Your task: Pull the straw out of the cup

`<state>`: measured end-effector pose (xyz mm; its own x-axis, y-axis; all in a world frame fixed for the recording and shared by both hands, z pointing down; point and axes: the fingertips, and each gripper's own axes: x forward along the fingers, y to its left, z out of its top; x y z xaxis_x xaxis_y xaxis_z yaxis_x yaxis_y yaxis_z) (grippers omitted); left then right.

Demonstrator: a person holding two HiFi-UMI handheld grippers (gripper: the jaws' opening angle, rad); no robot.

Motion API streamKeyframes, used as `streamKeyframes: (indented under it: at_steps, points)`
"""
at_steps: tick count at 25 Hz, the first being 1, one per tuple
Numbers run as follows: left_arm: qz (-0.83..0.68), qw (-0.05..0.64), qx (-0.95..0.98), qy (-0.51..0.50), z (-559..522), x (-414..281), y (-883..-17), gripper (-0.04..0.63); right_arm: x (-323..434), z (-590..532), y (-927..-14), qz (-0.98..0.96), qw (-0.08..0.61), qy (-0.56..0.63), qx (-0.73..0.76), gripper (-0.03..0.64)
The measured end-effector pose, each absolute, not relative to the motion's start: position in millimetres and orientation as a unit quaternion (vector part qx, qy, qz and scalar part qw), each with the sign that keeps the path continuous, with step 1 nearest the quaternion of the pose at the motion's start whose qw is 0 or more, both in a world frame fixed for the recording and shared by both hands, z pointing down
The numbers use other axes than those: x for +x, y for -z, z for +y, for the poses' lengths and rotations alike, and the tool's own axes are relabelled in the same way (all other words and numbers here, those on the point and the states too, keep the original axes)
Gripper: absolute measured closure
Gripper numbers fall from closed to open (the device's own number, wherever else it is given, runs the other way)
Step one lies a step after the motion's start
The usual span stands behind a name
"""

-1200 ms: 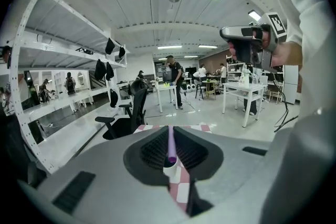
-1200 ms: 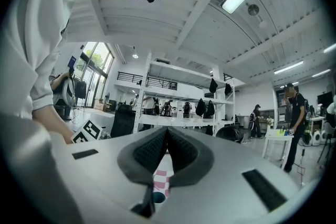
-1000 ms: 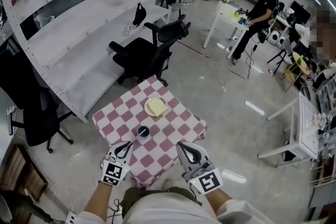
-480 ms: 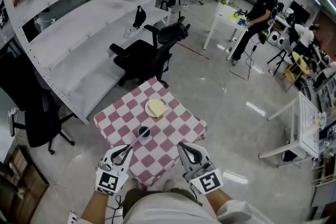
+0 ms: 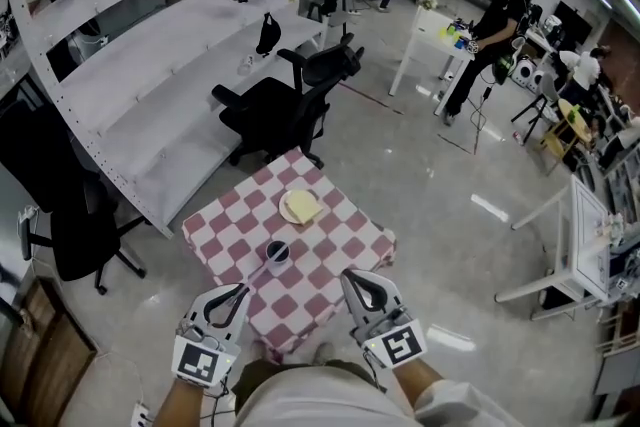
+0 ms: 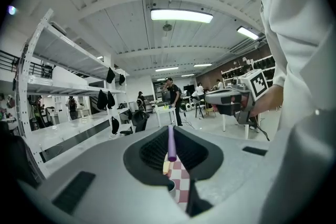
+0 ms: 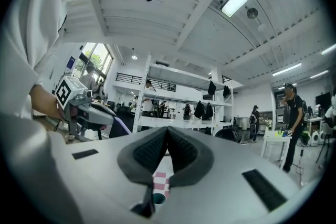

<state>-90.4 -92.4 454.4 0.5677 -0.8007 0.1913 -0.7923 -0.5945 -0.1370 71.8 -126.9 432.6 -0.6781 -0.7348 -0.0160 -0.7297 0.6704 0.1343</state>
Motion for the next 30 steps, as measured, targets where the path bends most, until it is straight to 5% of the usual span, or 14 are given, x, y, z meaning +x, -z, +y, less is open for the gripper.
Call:
streamKeyframes:
  at_steps: [15, 30]
  points:
    - [0.439, 0.067, -0.887, 0.127, -70, -99, -402, 0.565, 65, -133, -430, -0.915, 0.02, 0.061, 0.399, 0.614]
    - [0.453, 0.044, -0.884, 0.106, -72, -104, -401, 0.565, 62, -133, -423, -0.915, 0.021, 0.074, 0.397, 0.614]
